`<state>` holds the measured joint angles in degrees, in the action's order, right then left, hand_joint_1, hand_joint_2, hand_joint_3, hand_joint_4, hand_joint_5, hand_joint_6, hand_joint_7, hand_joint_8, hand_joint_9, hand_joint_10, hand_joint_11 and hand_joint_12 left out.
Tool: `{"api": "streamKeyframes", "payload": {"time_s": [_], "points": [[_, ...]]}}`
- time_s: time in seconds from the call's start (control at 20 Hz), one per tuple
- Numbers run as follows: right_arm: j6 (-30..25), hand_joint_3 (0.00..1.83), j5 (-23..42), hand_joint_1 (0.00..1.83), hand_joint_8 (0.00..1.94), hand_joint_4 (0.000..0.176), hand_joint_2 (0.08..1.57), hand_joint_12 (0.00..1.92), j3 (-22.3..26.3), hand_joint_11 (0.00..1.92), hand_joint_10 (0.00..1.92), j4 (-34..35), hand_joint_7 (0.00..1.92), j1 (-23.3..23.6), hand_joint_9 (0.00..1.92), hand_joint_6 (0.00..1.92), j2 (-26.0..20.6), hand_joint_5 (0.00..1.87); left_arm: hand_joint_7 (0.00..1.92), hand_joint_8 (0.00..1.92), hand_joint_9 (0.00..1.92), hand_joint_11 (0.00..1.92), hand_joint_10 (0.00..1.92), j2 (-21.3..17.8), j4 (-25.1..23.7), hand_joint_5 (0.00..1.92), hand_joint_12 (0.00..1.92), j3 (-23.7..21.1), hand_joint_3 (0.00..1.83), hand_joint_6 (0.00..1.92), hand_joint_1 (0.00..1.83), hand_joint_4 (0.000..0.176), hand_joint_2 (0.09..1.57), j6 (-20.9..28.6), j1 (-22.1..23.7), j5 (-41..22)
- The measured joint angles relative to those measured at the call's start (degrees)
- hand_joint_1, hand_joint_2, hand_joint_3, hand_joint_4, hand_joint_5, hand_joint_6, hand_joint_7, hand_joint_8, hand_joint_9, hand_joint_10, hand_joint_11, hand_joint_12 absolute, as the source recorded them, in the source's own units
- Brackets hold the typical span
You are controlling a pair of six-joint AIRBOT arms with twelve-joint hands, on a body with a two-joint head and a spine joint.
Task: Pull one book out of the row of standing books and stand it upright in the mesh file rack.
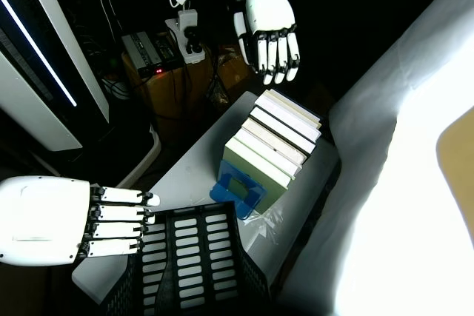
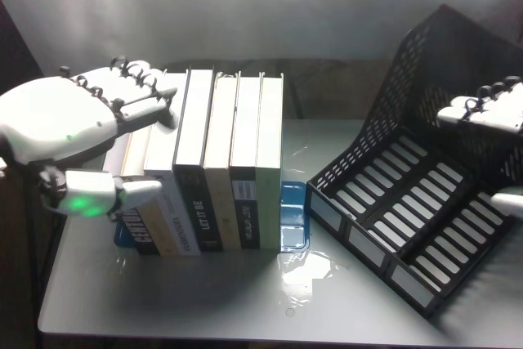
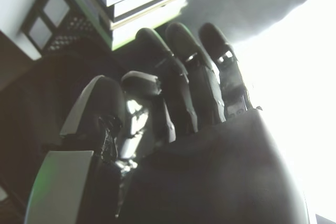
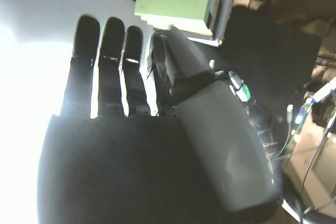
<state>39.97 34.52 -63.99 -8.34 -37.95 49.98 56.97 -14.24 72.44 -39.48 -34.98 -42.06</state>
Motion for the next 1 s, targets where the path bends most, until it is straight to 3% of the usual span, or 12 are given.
{"api": "streamKeyframes", "payload": {"time_s": [0.25, 0.3, 0.5, 0.6, 0.65, 0.75, 0.8, 1.0], "points": [[1.3, 0.0, -1.5, 0.44, 0.0, 0.0, 1.22, 0.0, -0.3, 0.0, 0.0, -1.0, 0.0, 2.0, 0.0, 0.0, 1.0, 0.0, 0.0, 0.0, 0.0, 0.0, 0.0, 2.0, -3.7, 0.0, 0.0, 1.2, 0.01, 0.0, 0.1, 0.041, 1.22, -0.1, 2.1, 4.0], [1.6, 0.0, -1.5, 0.39, 0.0, 0.001, 1.21, 0.0, -0.3, 0.0, 0.0, -1.2, 0.0, 2.2, 0.0, 0.0, 1.1, 0.0, 0.0, 0.0, 0.0, 0.0, 0.0, 2.2, -4.9, 0.0, 0.0, 1.8, 0.0, 0.0, 0.13, 0.06, 1.17, -0.1, 3.3, 5.2], [1.7, 0.0, -2.2, 0.34, 0.0, 0.0, 1.21, 0.0, -1.2, 0.0, 0.0, -0.4, 0.0, 2.2, 0.0, 0.0, 2.1, 0.0, 0.0, 0.0, 0.0, 0.0, 0.0, 4.2, -10.9, 0.0, 0.0, 2.9, 0.0, 0.0, 0.19, 0.055, 1.14, -0.1, 7.8, 10.4], [1.7, 0.0, -2.2, 0.33, 0.0, 0.0, 1.21, 0.0, -1.4, 0.0, 0.0, -0.1, 0.0, 2.2, 0.0, 0.0, 2.5, 0.0, 0.0, 0.0, 0.0, 0.0, 0.0, 5.9, -13.6, 0.02, 0.0, 4.1, 0.0, 0.01, 0.19, 0.063, 1.14, 0.0, 10.3, 13.8], [1.7, 0.0, -2.2, 0.32, 0.0, 0.0, 1.21, 0.0, -1.6, 0.0, 0.0, 0.2, 0.0, 2.2, 0.0, 0.0, 2.8, 0.0, 0.0, 0.0, 0.0, 0.0, 0.0, 6.5, -14.8, 0.05, 0.0, 4.6, 0.0, 0.02, 0.2, 0.059, 1.14, 0.0, 11.4, 15.5], [1.7, 0.0, -2.4, 0.31, 0.0, 0.0, 1.22, 0.0, -1.8, 0.0, 0.0, 0.5, 0.0, 2.2, 0.0, 0.0, 3.2, 0.0, 0.0, 0.0, 0.0, 0.0, 0.0, 7.6, -15.8, 0.15, 0.0, 5.8, 0.0, 0.02, 0.2, 0.029, 1.13, 0.0, 12.5, 17.5], [1.8, 0.0, -2.3, 0.3, 0.0, 0.0, 1.22, 0.0, -2.0, 0.0, 0.0, 0.5, 0.0, 2.2, 0.0, 0.0, 3.3, 0.0, 0.0, 0.0, 0.0, 0.0, 0.0, 8.1, -16.0, 0.2, 0.0, 6.3, 0.0, 0.04, 0.2, 0.023, 1.13, 0.0, 12.5, 18.3], [1.8, 0.0, -2.3, 0.27, 0.0, 0.0, 1.22, 0.0, -2.0, 0.0, 0.0, 0.9, 0.0, 2.2, 0.0, 0.0, 3.4, 0.0, 0.0, 0.0, 0.0, 0.0, 0.0, 9.7, -18.1, 0.26, 0.0, 7.8, 0.0, 0.04, 0.19, 0.029, 1.12, 0.0, 13.4, 23.1]]}}
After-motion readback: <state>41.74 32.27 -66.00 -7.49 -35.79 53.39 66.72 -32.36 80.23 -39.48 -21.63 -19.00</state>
